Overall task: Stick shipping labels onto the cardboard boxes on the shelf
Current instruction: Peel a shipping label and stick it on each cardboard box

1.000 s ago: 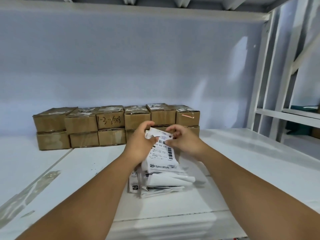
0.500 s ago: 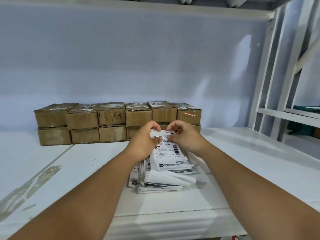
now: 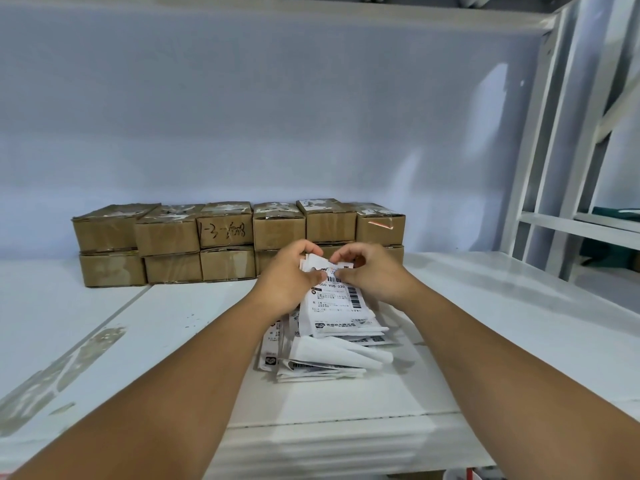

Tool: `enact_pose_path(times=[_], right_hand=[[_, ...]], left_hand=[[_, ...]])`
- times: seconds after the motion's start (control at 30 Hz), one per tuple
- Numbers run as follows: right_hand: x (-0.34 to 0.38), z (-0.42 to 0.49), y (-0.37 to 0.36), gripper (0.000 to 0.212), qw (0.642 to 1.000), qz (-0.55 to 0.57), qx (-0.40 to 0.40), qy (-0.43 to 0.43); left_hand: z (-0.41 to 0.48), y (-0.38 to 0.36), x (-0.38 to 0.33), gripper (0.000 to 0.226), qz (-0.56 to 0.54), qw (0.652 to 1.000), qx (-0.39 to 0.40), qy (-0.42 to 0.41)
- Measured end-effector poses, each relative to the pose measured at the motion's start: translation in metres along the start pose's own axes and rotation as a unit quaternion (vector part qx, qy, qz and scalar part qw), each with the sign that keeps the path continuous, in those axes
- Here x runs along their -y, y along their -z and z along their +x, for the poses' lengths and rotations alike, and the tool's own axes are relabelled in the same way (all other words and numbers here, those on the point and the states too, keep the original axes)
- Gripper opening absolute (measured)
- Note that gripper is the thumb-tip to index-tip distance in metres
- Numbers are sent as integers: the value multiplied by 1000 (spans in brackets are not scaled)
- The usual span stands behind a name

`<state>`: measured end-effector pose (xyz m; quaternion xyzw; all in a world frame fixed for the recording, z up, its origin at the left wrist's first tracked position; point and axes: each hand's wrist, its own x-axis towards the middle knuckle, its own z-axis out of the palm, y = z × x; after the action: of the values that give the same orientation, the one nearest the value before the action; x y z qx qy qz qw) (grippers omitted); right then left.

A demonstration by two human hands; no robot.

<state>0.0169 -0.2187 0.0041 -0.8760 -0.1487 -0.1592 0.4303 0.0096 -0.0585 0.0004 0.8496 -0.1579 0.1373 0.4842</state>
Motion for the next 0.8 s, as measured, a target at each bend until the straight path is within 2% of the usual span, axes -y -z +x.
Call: enact_pose_path(times=[0.17, 0.27, 0.4, 0.57, 0.6, 0.7, 0.8], right_hand=[[-3, 2, -1, 16, 1000, -10, 8, -24], [-4, 4, -3, 22, 1000, -24, 1, -10], [1, 1, 0, 24, 999, -37, -30, 12], [3, 1, 1, 26, 997, -52, -52, 30], [3, 1, 1, 26, 997, -48, -58, 30], [3, 2, 2, 27, 996, -38, -77, 27], [2, 3, 3, 26, 997, -7, -77, 7]], left_hand=[[0, 1, 1, 23, -34, 999, -4, -6], [-2, 3, -1, 32, 17, 999, 14, -29], [-3, 3, -2, 18, 48, 997, 26, -45], [-3, 3, -1, 16, 46, 999, 17, -20], [-3, 3, -3, 19, 26, 999, 21, -17], [-7, 4, -6, 63, -50, 998, 19, 17], [-6, 6, -6, 58, -116, 991, -45, 52]])
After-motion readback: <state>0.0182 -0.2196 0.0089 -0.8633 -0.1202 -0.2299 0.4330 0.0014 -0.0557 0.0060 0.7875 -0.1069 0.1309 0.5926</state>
